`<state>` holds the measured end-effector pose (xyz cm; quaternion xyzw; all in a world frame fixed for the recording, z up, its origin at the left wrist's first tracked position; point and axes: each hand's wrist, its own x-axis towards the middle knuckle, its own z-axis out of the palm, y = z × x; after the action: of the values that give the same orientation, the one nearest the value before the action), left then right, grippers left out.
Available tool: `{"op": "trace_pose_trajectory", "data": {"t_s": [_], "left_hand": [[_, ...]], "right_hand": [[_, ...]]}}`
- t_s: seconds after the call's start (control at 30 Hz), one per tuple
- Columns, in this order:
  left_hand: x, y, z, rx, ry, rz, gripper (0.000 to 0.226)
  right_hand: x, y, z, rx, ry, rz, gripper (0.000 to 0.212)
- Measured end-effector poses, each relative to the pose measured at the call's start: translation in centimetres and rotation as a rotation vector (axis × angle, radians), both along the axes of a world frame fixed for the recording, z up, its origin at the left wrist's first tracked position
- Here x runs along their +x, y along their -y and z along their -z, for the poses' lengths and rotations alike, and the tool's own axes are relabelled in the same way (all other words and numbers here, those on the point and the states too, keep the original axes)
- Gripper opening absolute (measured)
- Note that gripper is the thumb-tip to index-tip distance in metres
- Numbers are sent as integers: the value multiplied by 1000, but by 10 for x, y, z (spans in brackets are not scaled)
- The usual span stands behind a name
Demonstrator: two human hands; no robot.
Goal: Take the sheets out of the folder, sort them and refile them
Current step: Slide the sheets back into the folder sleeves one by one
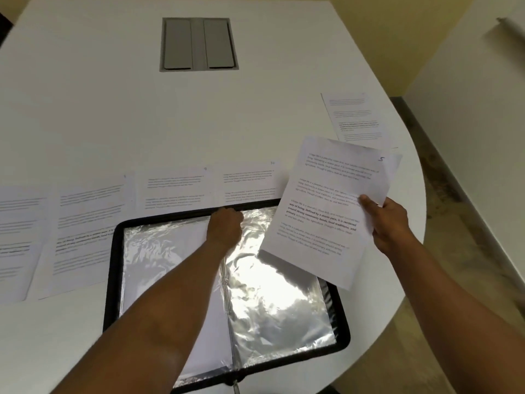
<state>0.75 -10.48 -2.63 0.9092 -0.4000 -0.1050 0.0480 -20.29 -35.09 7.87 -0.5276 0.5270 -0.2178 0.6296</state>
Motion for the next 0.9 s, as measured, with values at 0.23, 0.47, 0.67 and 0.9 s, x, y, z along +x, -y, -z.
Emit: {"op": "trace_pose_trajectory", "data": {"t_s": [0.23, 0.47, 0.67, 0.9], "left_hand": [[18, 12, -12, 120, -174, 45, 15], [28, 31, -18, 233, -395, 112, 17], [44, 43, -26, 34, -589, 105, 12], [48, 37, -34, 5, -616, 106, 6]], "right_hand": [[13, 9, -12, -15, 65, 45, 43], [30, 32, -18, 3, 91, 106, 38], [52, 56, -11, 12, 146, 114, 38], [105, 74, 16, 95, 310, 205, 30]]}}
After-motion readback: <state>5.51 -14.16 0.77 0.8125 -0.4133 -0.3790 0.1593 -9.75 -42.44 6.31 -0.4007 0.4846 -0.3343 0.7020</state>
